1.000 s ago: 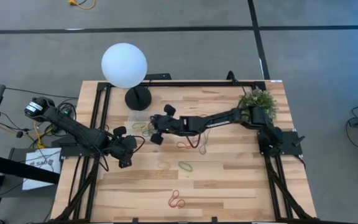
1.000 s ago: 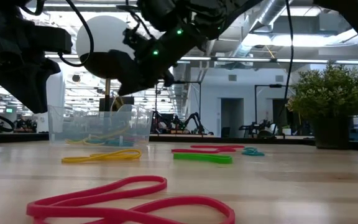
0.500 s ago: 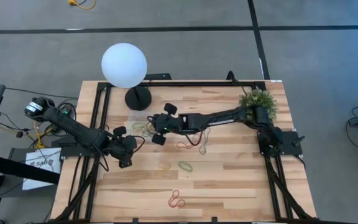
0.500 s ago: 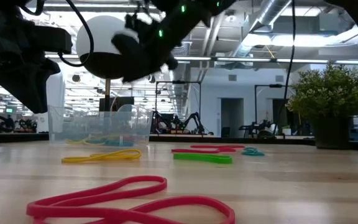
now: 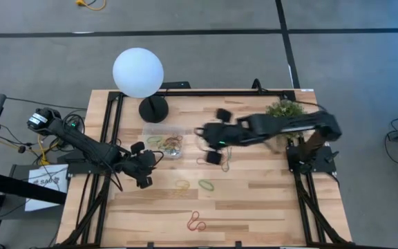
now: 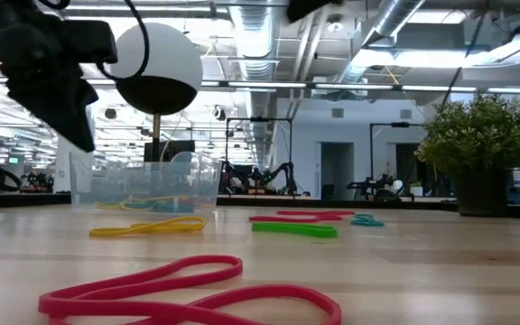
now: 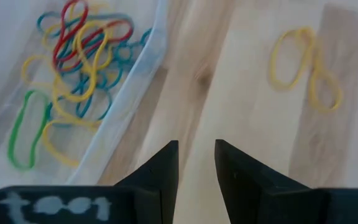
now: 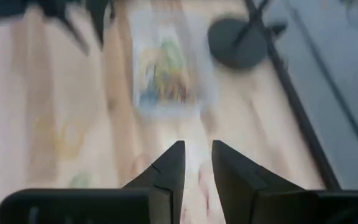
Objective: Pick and place rubber bands into bin
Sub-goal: Put the yellow rubber band into the transparent container
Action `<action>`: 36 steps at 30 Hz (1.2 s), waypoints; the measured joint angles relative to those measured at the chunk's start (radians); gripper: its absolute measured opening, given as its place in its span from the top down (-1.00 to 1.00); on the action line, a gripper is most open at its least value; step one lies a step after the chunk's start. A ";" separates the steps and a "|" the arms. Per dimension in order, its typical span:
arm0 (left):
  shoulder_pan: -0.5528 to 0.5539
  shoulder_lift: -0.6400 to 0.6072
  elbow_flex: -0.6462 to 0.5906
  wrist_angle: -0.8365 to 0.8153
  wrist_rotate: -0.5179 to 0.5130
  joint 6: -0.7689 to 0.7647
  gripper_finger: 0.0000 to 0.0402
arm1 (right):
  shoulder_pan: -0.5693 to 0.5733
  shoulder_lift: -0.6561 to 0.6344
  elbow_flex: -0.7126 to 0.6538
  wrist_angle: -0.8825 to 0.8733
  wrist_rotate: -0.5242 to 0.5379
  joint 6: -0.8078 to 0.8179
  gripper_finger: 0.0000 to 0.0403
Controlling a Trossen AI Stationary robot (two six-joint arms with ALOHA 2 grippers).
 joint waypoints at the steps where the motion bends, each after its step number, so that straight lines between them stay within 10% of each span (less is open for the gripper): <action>1: 0.000 0.000 0.000 0.020 -0.001 0.000 0.53 | 0.020 -0.029 -0.001 -0.052 -0.011 0.037 0.63; 8: 0.002 0.004 0.000 0.196 -0.014 0.037 0.53 | 0.233 -0.229 -0.247 -0.008 0.000 0.196 0.63; 20: 0.010 0.251 0.000 0.544 0.173 0.237 0.53 | 0.480 -0.308 -0.958 0.969 0.095 0.261 0.63; 36: 0.042 0.536 0.075 0.744 0.175 0.237 0.53 | 0.440 -0.244 -1.033 1.067 0.054 0.252 0.63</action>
